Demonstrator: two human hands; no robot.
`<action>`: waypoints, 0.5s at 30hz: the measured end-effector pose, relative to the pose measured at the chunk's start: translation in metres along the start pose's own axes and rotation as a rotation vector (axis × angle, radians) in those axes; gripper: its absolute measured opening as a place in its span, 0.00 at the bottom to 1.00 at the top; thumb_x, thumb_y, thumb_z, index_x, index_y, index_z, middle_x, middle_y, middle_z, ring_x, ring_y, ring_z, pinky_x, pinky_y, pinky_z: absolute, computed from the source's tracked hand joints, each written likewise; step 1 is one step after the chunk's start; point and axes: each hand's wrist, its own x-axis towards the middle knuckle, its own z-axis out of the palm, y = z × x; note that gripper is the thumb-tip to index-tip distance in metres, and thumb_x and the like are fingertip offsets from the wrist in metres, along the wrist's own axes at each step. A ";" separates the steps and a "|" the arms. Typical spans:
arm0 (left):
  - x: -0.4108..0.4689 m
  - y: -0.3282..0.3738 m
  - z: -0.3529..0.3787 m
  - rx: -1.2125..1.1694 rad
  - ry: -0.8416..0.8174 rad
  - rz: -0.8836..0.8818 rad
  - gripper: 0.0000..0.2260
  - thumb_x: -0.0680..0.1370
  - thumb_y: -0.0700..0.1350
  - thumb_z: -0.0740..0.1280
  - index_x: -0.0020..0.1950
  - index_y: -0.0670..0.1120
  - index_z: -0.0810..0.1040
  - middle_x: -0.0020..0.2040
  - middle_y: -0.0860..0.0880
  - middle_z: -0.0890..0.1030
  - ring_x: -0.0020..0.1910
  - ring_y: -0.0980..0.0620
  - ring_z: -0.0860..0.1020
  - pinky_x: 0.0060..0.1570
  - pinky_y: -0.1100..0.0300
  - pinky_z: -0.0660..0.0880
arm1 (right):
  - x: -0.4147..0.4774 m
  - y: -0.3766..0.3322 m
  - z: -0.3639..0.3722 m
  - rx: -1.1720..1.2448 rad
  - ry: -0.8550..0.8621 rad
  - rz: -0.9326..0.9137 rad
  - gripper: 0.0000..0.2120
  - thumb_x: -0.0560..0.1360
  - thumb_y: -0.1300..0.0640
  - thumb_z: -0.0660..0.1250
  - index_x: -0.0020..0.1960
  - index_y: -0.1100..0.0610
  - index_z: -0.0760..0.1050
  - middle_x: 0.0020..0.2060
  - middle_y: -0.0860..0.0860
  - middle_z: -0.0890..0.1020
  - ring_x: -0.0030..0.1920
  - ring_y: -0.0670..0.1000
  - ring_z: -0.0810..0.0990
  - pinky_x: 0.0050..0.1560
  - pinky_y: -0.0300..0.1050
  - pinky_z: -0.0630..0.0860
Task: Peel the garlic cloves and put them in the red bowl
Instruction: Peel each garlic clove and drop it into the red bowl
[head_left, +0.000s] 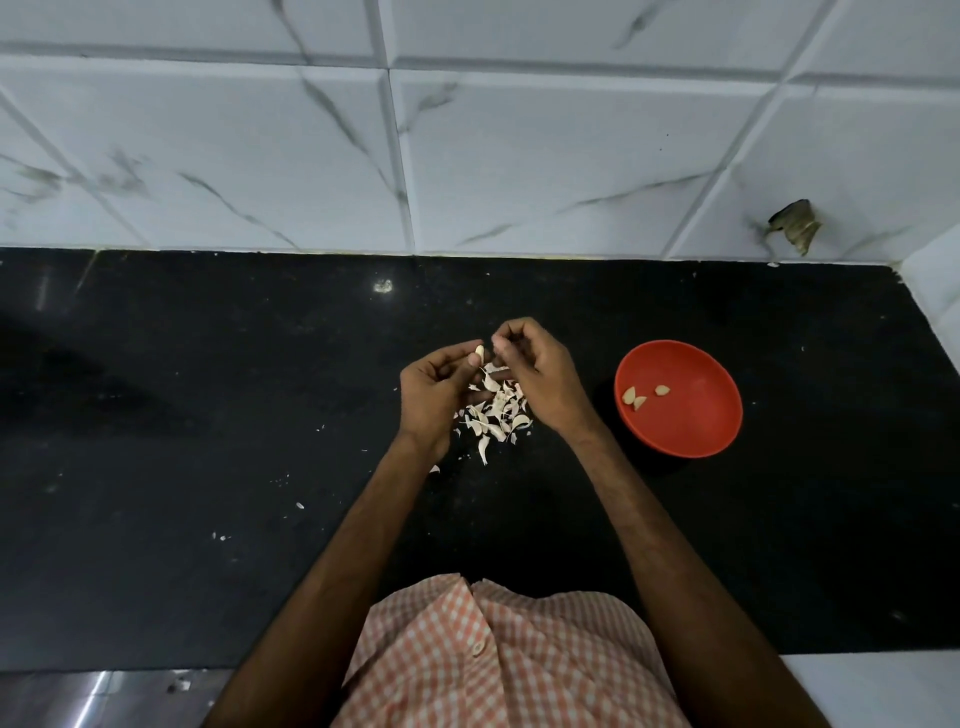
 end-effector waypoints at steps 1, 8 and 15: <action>0.000 0.000 0.000 0.003 -0.009 -0.003 0.07 0.80 0.34 0.67 0.57 0.39 0.82 0.42 0.49 0.86 0.38 0.56 0.81 0.37 0.60 0.82 | 0.000 -0.001 -0.002 -0.019 -0.024 -0.043 0.05 0.81 0.62 0.67 0.56 0.59 0.77 0.50 0.52 0.80 0.51 0.51 0.82 0.49 0.47 0.84; 0.000 0.003 -0.001 0.088 -0.068 0.032 0.07 0.81 0.34 0.67 0.56 0.40 0.82 0.39 0.53 0.85 0.38 0.58 0.82 0.37 0.60 0.83 | 0.007 -0.002 -0.006 -0.216 -0.100 -0.191 0.06 0.75 0.66 0.72 0.50 0.59 0.77 0.47 0.51 0.79 0.48 0.46 0.79 0.50 0.37 0.77; 0.003 0.005 -0.006 0.175 -0.103 0.040 0.08 0.80 0.35 0.67 0.57 0.35 0.82 0.41 0.50 0.84 0.38 0.58 0.81 0.32 0.62 0.80 | 0.014 -0.002 -0.010 -0.301 -0.165 -0.173 0.07 0.75 0.64 0.72 0.49 0.55 0.76 0.46 0.45 0.77 0.47 0.46 0.78 0.49 0.50 0.79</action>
